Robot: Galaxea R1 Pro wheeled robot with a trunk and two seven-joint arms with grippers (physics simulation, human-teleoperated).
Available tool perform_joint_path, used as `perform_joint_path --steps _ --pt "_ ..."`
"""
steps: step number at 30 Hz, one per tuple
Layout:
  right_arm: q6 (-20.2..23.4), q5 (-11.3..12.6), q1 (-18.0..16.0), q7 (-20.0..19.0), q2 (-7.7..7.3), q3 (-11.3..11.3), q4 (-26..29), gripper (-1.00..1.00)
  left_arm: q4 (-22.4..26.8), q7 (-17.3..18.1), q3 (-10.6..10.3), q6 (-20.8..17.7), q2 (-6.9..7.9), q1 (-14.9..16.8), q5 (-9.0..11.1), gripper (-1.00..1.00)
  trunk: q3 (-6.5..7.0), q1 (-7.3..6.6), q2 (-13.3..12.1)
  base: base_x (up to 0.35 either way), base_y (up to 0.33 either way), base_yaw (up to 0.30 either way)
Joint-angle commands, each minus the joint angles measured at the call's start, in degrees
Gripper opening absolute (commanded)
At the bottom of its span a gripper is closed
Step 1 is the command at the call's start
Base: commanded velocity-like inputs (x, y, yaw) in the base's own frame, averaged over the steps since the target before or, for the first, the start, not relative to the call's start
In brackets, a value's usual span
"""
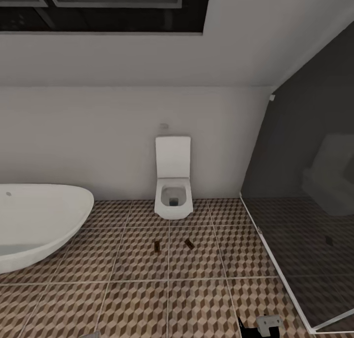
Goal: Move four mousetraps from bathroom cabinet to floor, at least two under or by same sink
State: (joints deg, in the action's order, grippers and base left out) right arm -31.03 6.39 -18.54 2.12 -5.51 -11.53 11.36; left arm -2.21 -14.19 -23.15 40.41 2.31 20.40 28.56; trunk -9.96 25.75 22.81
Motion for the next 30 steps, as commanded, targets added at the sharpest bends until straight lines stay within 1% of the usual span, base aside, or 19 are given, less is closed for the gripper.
perform_joint_path --steps 1,30 --pt "-0.2 0.6 0.0 0.2 -0.03 -0.5 0.0 1.0 -0.2 -0.3 -0.5 0.2 -0.01 0.1 0.1 1.0 -0.1 0.03 0.1 0.0 0.0 0.0" --pt "-0.2 0.6 0.0 0.2 -0.03 -0.5 0.0 1.0 -0.2 -0.3 -0.4 0.2 0.06 0.1 0.1 1.0 -0.09 0.03 0.1 0.0 0.0 0.0"
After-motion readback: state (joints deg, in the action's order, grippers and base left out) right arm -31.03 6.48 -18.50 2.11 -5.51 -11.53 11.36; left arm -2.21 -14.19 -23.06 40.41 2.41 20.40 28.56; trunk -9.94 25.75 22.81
